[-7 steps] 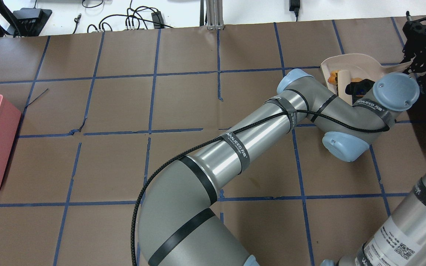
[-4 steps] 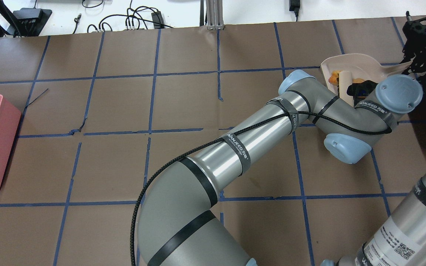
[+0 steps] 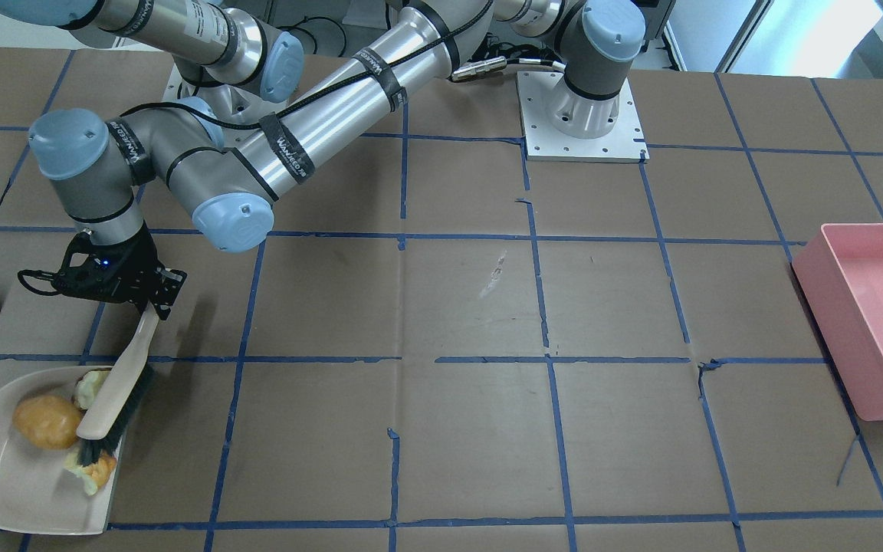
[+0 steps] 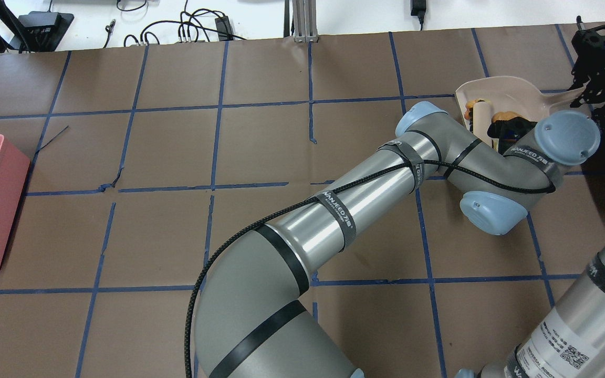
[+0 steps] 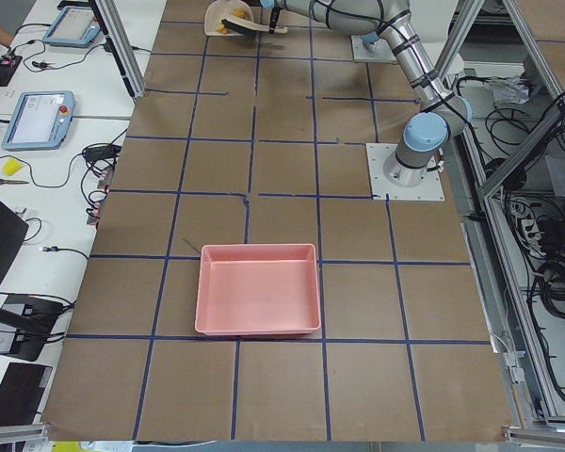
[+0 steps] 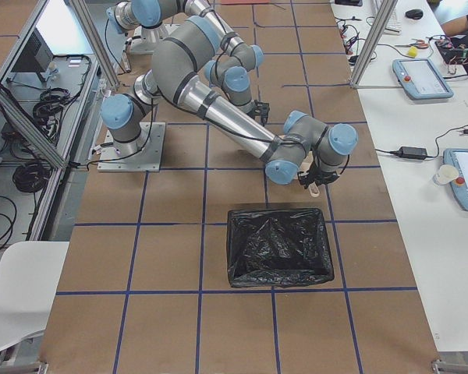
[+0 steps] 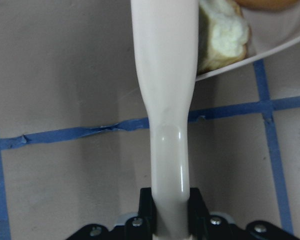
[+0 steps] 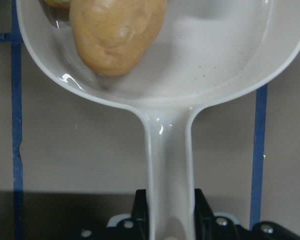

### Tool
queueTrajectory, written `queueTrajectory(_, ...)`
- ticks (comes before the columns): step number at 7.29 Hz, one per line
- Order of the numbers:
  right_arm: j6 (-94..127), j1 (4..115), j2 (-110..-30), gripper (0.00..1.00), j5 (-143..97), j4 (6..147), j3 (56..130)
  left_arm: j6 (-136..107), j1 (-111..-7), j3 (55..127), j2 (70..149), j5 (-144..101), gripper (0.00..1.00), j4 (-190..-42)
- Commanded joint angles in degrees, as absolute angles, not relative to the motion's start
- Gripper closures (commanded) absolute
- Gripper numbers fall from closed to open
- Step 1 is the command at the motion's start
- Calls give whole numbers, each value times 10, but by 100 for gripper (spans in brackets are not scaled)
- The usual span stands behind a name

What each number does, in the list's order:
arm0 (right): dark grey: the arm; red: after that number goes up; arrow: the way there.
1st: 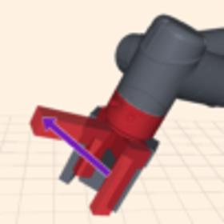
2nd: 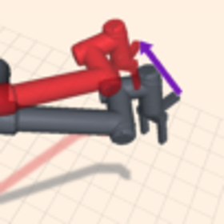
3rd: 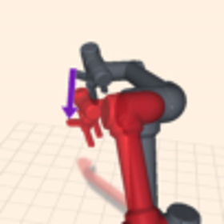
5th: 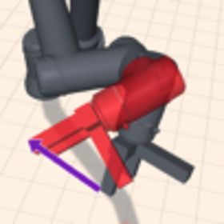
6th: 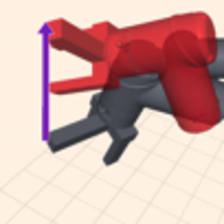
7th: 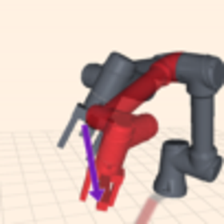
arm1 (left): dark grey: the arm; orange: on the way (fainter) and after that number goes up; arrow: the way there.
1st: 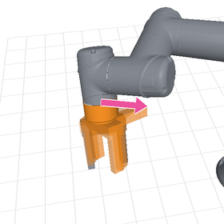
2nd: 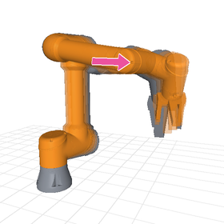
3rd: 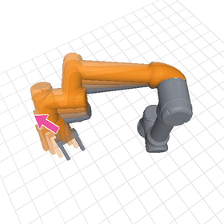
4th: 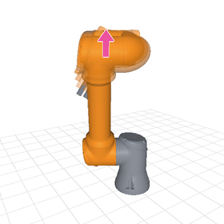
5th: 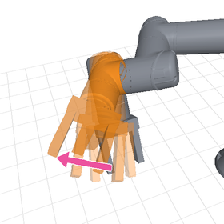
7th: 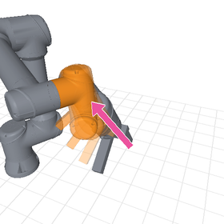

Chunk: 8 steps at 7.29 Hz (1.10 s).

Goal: Sweep and dump trash in nearest bin
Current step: 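Keep brushing the remaining debris into the dustpan with the left gripper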

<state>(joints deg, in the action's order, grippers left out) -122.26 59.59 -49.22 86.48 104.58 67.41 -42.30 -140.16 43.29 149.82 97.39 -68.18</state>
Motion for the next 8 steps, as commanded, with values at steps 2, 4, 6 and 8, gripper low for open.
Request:
queueTrajectory(2, -1222, 596, -492, 100, 865, 1046, 674, -431, -1404, 429, 1497, 983, 97, -690)
queueTrajectory(4, -1222, 596, -492, 100, 864, 1046, 674, -411, -1407, 426, 1497, 983, 97, -688)
queueTrajectory(6, -1210, 604, -497, 100, 865, 1043, 675, -359, -1411, 425, 1493, 990, 97, -680)
queueTrajectory(8, -1210, 604, -496, 100, 865, 1043, 675, -316, -1414, 424, 1492, 995, 97, -679)
